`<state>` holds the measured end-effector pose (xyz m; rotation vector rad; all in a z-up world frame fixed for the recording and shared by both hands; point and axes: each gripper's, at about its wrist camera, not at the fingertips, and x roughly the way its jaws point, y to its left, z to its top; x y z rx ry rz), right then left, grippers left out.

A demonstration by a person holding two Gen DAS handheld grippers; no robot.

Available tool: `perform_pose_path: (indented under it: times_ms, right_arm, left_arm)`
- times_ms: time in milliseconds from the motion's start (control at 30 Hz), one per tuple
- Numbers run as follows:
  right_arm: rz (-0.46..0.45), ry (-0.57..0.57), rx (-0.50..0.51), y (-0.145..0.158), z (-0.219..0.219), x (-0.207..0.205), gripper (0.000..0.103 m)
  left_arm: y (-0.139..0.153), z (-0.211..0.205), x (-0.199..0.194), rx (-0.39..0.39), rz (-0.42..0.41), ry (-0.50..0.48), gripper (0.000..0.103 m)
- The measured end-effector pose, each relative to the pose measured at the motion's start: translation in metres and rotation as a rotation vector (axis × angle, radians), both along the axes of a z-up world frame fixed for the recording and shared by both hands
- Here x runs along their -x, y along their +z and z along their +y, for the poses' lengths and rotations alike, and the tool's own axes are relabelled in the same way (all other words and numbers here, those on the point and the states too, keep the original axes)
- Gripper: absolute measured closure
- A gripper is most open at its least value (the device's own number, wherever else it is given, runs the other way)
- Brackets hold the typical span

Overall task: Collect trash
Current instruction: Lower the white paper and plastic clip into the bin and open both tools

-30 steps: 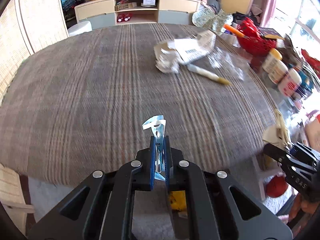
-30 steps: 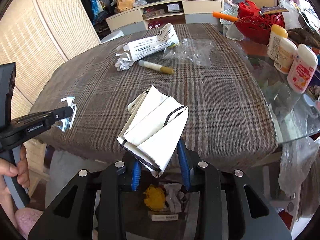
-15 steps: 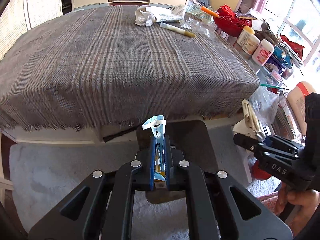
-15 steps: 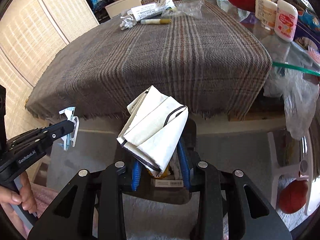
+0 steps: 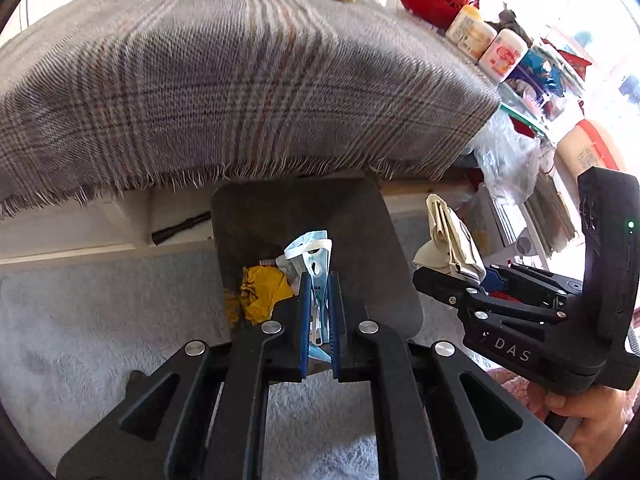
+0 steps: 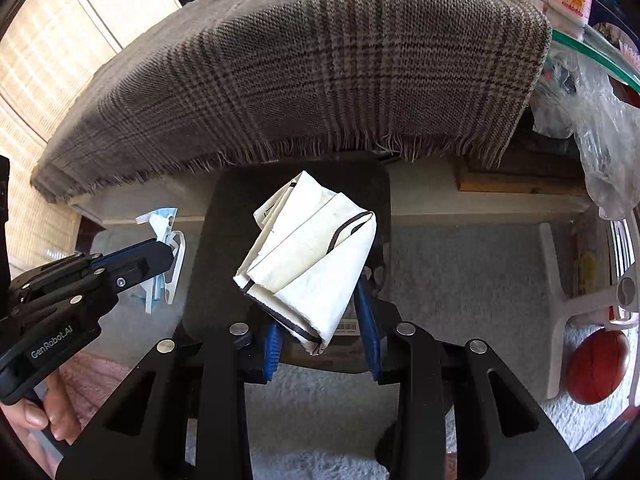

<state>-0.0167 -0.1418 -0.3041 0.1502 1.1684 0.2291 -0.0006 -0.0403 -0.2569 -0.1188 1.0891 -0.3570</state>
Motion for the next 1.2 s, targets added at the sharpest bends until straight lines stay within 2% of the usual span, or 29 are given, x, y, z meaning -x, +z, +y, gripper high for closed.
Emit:
perform_pose_path:
  times_ms: [267, 500, 533, 600, 667, 733, 767, 833, 967, 1033, 1100, 1200]
  right_arm:
    - [0.039, 0.018, -0.007, -0.012, 0.009, -0.008, 0.068]
    - [0.056, 0.006, 0.005, -0.019, 0.011, -0.013, 0.065]
    - [0.058, 0.007, 0.008, -0.02, 0.011, -0.014, 0.064]
    - [0.057, 0.016, 0.016, -0.021, 0.013, -0.014, 0.052]
    - [0.054, 0.018, 0.024, -0.021, 0.013, -0.013, 0.052]
    - [0.056, 0.011, 0.027, -0.021, 0.011, -0.013, 0.048]
    - [0.056, 0.005, 0.027, -0.021, 0.009, -0.014, 0.045]
    - [0.055, -0.014, 0.03, -0.02, 0.004, -0.014, 0.041]
    - [0.051, -0.034, 0.025, -0.017, -0.003, -0.013, 0.037]
    - [0.057, -0.033, 0.031, -0.018, -0.005, -0.012, 0.035]
    - [0.069, -0.033, 0.04, -0.02, -0.006, -0.012, 0.035]
    - [0.082, -0.038, 0.057, -0.023, -0.007, -0.013, 0.035]
  left_arm:
    - [-0.005, -0.008, -0.013, 0.004, 0.029, -0.008, 0.096]
    - [-0.008, -0.015, -0.018, -0.019, 0.047, 0.0, 0.088]
    - [-0.008, -0.015, -0.019, -0.019, 0.047, 0.001, 0.084]
    - [-0.008, -0.014, -0.02, -0.016, 0.045, 0.011, 0.077]
    - [-0.006, -0.014, -0.021, -0.014, 0.043, 0.015, 0.074]
    - [-0.006, -0.013, -0.021, -0.017, 0.033, 0.022, 0.062]
    - [-0.005, -0.013, -0.02, -0.018, 0.03, 0.022, 0.059]
    - [-0.005, -0.013, -0.02, -0.025, 0.033, 0.024, 0.043]
    - [-0.006, -0.01, -0.019, -0.021, 0.04, 0.026, 0.029]
    - [-0.006, -0.009, -0.019, -0.015, 0.045, 0.03, 0.018]
    - [-0.005, -0.008, -0.018, -0.017, 0.043, 0.038, 0.012]
    - [-0.003, -0.007, -0.017, -0.025, 0.032, 0.043, 0.01]
